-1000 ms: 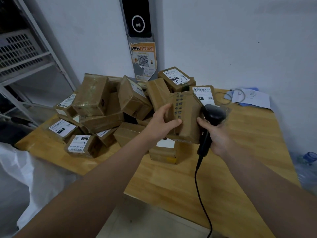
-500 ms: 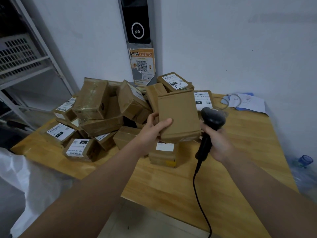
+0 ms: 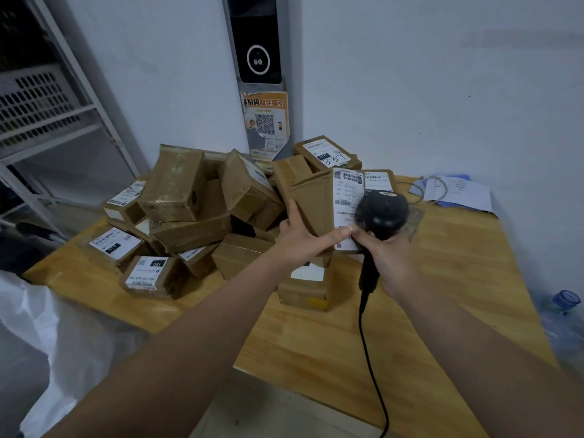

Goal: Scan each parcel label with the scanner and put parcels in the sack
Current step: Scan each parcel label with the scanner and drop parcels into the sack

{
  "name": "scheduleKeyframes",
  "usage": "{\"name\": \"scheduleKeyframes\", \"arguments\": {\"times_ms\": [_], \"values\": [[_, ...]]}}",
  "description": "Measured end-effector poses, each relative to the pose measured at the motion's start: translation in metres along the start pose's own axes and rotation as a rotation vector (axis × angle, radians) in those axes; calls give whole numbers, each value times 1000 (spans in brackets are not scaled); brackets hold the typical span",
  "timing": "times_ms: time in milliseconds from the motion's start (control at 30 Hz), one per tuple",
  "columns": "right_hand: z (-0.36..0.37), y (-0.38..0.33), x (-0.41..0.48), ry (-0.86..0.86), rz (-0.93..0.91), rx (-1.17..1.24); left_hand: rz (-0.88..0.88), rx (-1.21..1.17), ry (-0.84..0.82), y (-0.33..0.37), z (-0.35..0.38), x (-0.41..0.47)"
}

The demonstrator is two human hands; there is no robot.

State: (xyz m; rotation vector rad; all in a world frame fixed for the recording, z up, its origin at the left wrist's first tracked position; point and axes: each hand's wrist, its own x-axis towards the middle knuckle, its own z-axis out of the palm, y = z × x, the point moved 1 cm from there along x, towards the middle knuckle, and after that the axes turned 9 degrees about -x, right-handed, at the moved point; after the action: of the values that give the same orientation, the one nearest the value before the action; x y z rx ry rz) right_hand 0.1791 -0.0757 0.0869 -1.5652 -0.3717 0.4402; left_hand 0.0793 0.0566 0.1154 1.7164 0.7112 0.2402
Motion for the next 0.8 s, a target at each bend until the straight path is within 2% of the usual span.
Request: {"name": "scheduleKeyframes", "arguments": {"times_ms": [67, 133, 233, 400, 500, 700, 800], "values": [[1, -1, 0, 11, 7, -32, 8, -57, 20, 0, -2, 4], [0, -7, -2, -18, 14, 59, 48, -251, 1, -4, -8, 9], [-2, -19, -7, -159, 33, 167, 74, -493, -106, -12, -15, 8], [-1, -25, -13, -321, 103, 221, 45, -659, -208, -20, -15, 7], [1, -25, -15, -314, 94, 232, 38, -627, -222, -15, -17, 9], [-8, -36, -2, -157, 35, 284, 52, -417, -276, 0, -48, 16], [-21, -47, 11, -237, 27, 221, 71, -285, -371, 4, -66, 16]]}}
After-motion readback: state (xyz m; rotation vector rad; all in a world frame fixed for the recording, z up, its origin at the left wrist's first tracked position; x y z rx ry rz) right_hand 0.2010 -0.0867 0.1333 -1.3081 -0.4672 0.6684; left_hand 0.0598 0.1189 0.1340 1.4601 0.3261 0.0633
